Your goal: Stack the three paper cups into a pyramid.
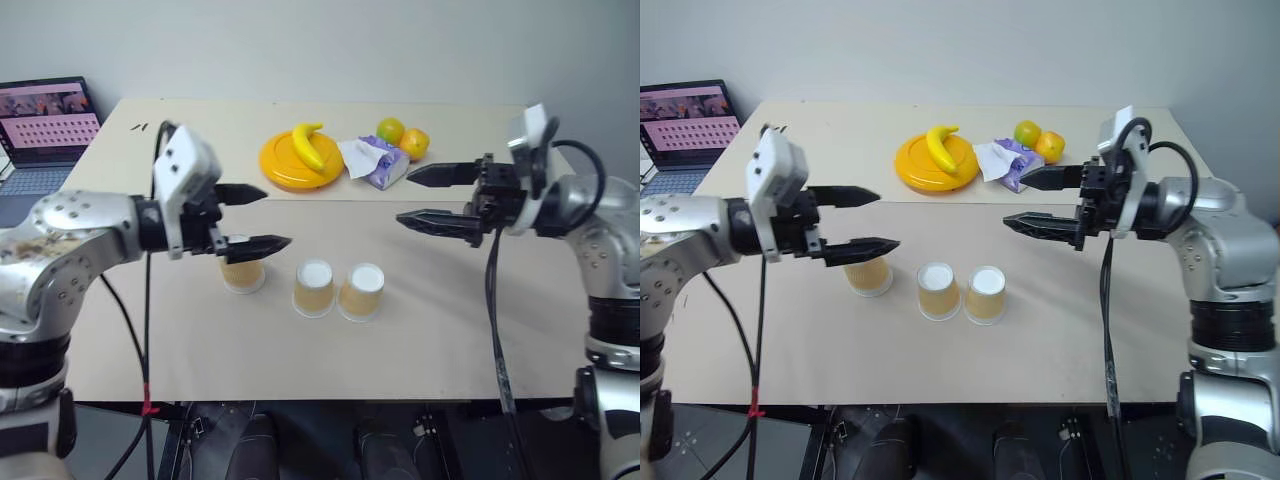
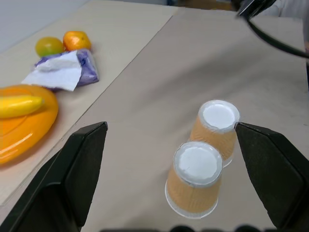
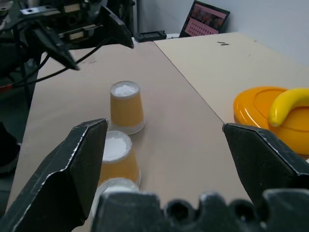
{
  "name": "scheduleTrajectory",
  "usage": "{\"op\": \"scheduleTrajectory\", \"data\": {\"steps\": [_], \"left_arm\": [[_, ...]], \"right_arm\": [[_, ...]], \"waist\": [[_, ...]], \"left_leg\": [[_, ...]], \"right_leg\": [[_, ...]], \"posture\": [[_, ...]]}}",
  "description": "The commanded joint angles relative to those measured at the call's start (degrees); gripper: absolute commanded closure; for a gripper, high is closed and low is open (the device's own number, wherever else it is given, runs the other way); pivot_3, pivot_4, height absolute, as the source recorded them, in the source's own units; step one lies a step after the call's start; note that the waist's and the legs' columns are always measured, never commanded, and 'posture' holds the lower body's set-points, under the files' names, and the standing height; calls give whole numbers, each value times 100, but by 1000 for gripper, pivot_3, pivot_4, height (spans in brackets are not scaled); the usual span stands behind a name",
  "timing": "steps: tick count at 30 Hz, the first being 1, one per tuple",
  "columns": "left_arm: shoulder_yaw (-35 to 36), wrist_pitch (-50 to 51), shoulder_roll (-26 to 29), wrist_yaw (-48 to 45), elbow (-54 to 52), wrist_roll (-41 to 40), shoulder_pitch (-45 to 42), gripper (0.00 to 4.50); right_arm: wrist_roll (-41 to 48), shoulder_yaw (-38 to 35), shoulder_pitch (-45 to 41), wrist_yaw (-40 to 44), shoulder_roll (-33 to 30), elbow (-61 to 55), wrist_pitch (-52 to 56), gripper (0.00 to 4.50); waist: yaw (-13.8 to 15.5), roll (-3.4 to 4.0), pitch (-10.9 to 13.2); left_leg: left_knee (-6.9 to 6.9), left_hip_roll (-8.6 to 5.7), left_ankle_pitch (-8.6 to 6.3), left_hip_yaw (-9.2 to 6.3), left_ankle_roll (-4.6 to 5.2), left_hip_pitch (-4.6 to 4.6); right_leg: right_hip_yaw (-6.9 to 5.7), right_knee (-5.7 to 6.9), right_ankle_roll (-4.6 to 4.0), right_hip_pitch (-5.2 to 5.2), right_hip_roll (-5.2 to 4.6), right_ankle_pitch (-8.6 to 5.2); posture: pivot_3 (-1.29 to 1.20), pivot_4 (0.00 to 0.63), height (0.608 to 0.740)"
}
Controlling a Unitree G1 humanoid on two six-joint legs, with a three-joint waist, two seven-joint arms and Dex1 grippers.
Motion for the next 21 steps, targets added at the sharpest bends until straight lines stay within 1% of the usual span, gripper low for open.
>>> {"op": "scheduleTrajectory", "data": {"steps": [1, 2, 4, 5, 7, 10, 13, 16, 18, 21], "left_arm": [[1264, -159, 185, -113, -215, -38, 974, 0], [1538, -148, 94, -16, -233, -121, 1179, 0], [2107, -194, -314, 307, -282, -238, 1667, 0], [2271, -237, -467, 432, -319, -245, 1841, 0], [2481, -385, -814, 580, -581, -206, 2343, 0], [2607, -605, -1334, 845, -1001, -158, 3039, 0], [2464, -1071, -1936, 1165, -1348, 192, 3754, 0], [1859, -1711, -2296, 1320, -1384, 811, 4182, 0], [1545, -2127, -2495, 1437, -1273, 1151, 4261, 0], [1284, -2615, -2726, 1622, -1034, 1506, 4195, 0]], "right_arm": [[278, -79, -130, 344, -204, -125, 119, 42], [320, -58, -173, 409, -227, -91, 170, 42], [364, 76, -176, 755, -364, -60, 220, 42], [373, 133, -161, 907, -424, -56, 226, 42], [306, 275, -88, 1264, -584, -18, 154, 42], [156, 422, -109, 1485, -676, 180, 59, 42], [-70, 561, -185, 1589, -766, 445, -77, 42], [-163, 610, -222, 1655, -821, 575, -125, 42], [-203, 607, -220, 1691, -875, 623, -153, 42], [-202, 546, -180, 1730, -957, 617, -149, 42]], "waist": [[-40, 5, 3], [-41, 6, 4], [-23, 5, 4], [-7, 6, 4], [31, 5, 4], [76, 3, 4], [71, 3, 4], [82, 3, 4], [88, 3, 4], [91, 2, 4]], "left_leg": [[-3, 1, 0, 3, 0, 1], [-3, 1, 0, 3, 0, 1], [-1, 2, 0, -1, 0, 1], [3, 0, 0, 1, -1, 3], [7, -4, 0, 4, -1, 4], [7, -5, -1, 4, -2, 1], [10, -6, -2, 5, -3, 0], [11, -7, -1, 5, -4, 2], [11, -7, -1, 6, -4, 4], [17, -8, -1, 7, -5, 1]], "right_leg": [[3, 2, -2, -4, -1, -1], [3, 5, -3, -6, -1, -1], [-1, 8, -4, -5, -1, -2], [-2, 8, -4, 0, -4, -2], [-3, 4, -3, 4, -10, -2], [-4, -4, -3, 4, -14, -2], [-4, -2, -4, 3, -14, -1], [-4, -2, -5, 4, -13, -1], [-3, -1, -5, 5, -13, -1], [-2, -11, -5, 8, -14, 0]], "posture": [[0, 150, 732], [0, 150, 732], [0, 150, 732], [0, 150, 732], [0, 150, 732], [0, 150, 732], [0, 150, 732], [0, 150, 732], [0, 150, 732], [0, 150, 732]]}}
